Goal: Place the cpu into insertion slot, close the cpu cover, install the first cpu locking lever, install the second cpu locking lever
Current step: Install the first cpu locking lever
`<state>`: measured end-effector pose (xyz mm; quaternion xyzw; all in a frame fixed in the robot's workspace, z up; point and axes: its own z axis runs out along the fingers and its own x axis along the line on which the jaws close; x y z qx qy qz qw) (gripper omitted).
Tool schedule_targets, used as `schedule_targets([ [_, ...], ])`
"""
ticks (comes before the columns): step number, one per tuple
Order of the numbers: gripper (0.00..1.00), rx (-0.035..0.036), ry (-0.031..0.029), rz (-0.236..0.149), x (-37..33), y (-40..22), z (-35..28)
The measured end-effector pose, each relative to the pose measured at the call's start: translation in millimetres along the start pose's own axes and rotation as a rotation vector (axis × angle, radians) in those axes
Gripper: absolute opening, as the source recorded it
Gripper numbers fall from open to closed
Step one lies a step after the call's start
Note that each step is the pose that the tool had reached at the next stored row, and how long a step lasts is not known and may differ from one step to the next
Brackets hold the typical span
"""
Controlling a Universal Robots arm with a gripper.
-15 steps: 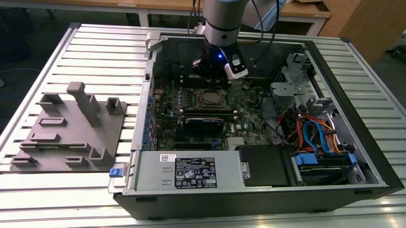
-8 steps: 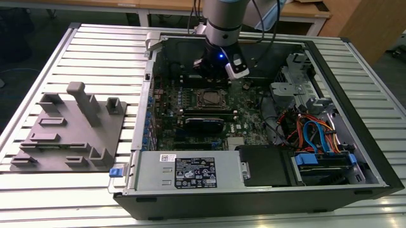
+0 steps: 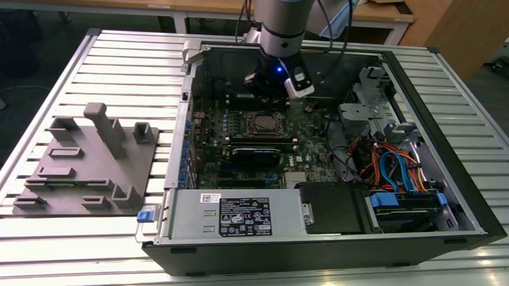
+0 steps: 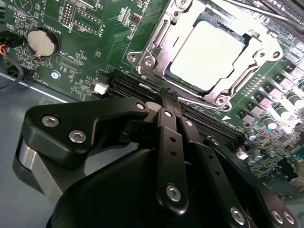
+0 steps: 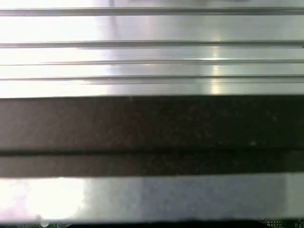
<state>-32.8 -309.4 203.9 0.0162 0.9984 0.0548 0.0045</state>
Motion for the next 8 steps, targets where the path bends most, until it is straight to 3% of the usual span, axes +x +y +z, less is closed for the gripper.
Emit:
schedule_targets([
  [8,0.1,0.0,-0.0002,0.001,-4.9,1.9,0.3],
])
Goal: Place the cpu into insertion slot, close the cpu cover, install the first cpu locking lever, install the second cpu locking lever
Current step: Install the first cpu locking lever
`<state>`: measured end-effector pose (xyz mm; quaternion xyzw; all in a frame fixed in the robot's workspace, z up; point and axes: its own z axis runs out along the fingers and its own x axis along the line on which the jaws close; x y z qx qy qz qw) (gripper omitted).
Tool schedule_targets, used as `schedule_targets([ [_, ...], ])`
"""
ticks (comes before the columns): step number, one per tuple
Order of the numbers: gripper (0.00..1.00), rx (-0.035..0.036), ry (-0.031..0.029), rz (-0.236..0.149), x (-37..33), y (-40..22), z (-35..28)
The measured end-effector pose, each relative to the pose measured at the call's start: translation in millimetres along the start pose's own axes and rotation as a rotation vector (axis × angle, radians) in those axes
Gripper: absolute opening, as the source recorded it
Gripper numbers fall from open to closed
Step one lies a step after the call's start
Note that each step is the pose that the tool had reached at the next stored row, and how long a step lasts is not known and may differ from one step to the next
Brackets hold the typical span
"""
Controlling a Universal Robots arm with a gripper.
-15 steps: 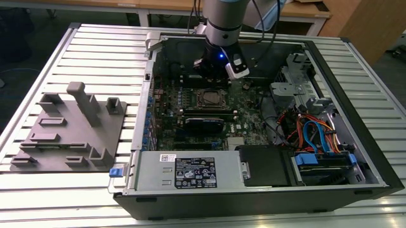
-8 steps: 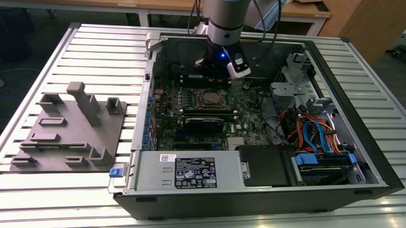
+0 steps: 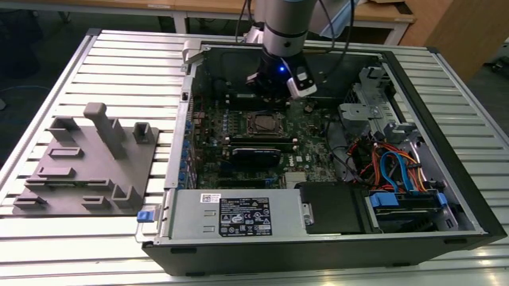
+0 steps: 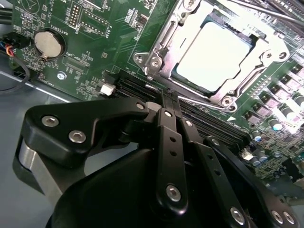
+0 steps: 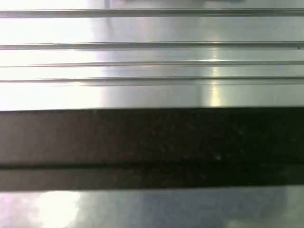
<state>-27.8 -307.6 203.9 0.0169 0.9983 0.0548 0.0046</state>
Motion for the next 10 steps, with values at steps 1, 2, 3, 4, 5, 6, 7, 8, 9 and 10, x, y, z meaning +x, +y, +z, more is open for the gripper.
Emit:
schedule_targets([
  [1,0.1,0.0001,0.0001,0.0,-0.5,0.1,0.0],
  [2,0.1,0.0001,0.0,0.0,-0.8,0.1,0.0],
  [3,0.1,0.0,-0.0001,0.0,-0.8,0.1,0.0],
  [4,0.1,0.0001,0.0,0.0,-1.0,0.2,0.0],
  [5,0.1,0.0,0.0,0.0,-1.1,0.2,0.0],
  [6,0.1,0.0,0.0,0.0,-1.1,0.2,0.0],
  [7,0.1,0.0001,0.0,0.0,-1.1,0.2,0.0],
  [8,0.1,0.0002,0.0,0.0,-1.1,0.2,-0.1],
  [9,0.1,0.0005,0.0001,0.0,-1.1,0.2,-0.4],
  [10,0.1,0.0005,0.0001,0.0,-1.1,0.3,-0.8],
])
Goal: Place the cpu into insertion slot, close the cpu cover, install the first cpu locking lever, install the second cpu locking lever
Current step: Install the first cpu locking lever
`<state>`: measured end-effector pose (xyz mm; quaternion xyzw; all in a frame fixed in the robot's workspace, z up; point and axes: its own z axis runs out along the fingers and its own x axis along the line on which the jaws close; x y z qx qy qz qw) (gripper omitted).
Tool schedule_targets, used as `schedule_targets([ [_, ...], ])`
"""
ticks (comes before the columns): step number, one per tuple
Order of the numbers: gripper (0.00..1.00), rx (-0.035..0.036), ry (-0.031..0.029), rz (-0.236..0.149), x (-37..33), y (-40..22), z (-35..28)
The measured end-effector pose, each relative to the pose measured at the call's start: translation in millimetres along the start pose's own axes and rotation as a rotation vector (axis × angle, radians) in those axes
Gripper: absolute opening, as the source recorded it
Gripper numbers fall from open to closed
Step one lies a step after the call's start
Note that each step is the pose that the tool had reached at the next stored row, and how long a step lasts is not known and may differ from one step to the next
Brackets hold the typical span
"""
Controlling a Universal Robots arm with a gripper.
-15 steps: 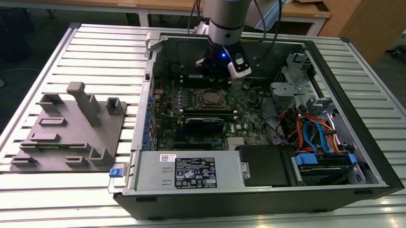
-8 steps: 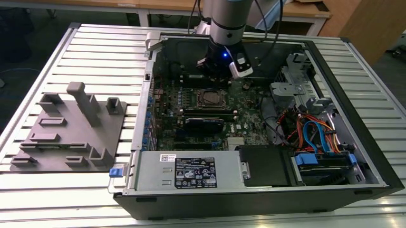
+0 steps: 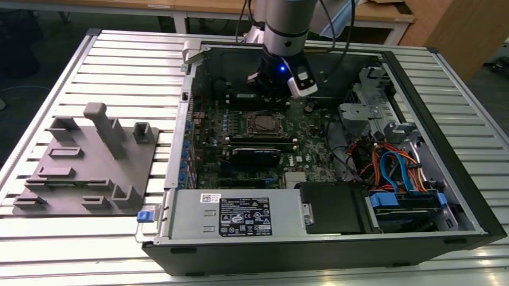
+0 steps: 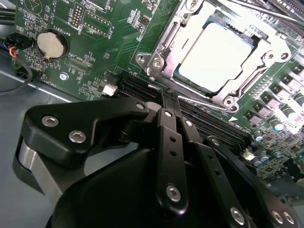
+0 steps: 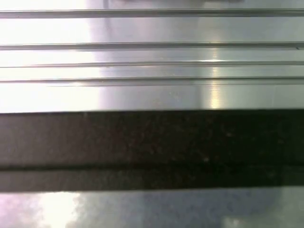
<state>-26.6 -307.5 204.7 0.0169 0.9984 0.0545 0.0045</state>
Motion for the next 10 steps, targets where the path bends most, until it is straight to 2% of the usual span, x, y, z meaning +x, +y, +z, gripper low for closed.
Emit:
schedule_targets([
  [10,0.1,0.001,-0.0001,0.0,-0.4,0.1,-0.8],
])
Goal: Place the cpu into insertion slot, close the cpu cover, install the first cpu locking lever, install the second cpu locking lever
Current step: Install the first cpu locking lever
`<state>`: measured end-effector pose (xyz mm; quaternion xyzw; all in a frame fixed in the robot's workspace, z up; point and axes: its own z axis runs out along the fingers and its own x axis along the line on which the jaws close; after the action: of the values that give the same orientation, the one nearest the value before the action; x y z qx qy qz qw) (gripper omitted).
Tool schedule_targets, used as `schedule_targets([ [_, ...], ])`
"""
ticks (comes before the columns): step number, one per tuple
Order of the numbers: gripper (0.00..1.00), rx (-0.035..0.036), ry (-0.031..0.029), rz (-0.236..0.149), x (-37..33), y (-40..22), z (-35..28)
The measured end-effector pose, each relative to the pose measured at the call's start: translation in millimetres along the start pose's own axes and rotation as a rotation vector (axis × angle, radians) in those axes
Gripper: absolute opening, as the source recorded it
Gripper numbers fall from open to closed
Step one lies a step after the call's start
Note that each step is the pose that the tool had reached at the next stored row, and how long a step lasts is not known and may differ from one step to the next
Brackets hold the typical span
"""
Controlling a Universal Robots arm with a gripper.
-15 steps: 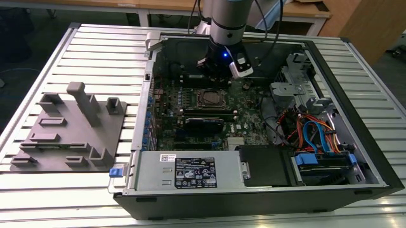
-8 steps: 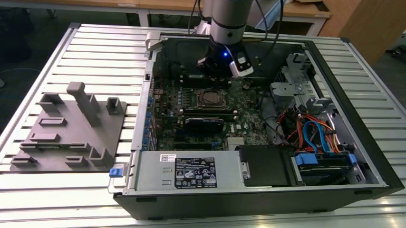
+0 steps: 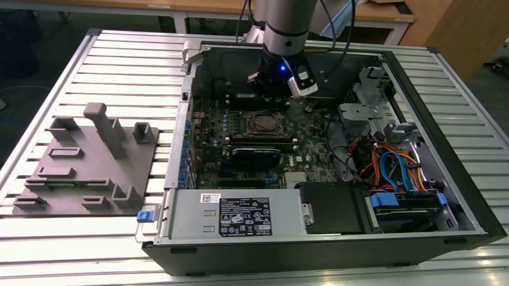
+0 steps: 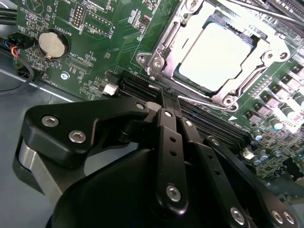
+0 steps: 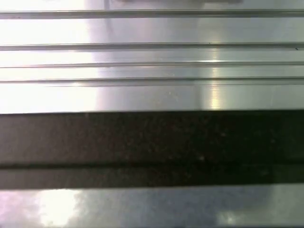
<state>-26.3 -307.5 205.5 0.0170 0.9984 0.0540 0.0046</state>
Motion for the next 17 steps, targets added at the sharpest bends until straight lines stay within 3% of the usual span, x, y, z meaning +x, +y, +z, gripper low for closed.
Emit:
schedule_targets([
  [4,0.1,0.0095,-0.0002,0.0,-0.1,-0.1,0.8],
  [9,0.1,0.0323,-0.001,0.0,-1.0,-0.3,1.8],
  [17,0.1,0.0376,-0.0012,0.0,-2.3,-0.6,5.1],
])
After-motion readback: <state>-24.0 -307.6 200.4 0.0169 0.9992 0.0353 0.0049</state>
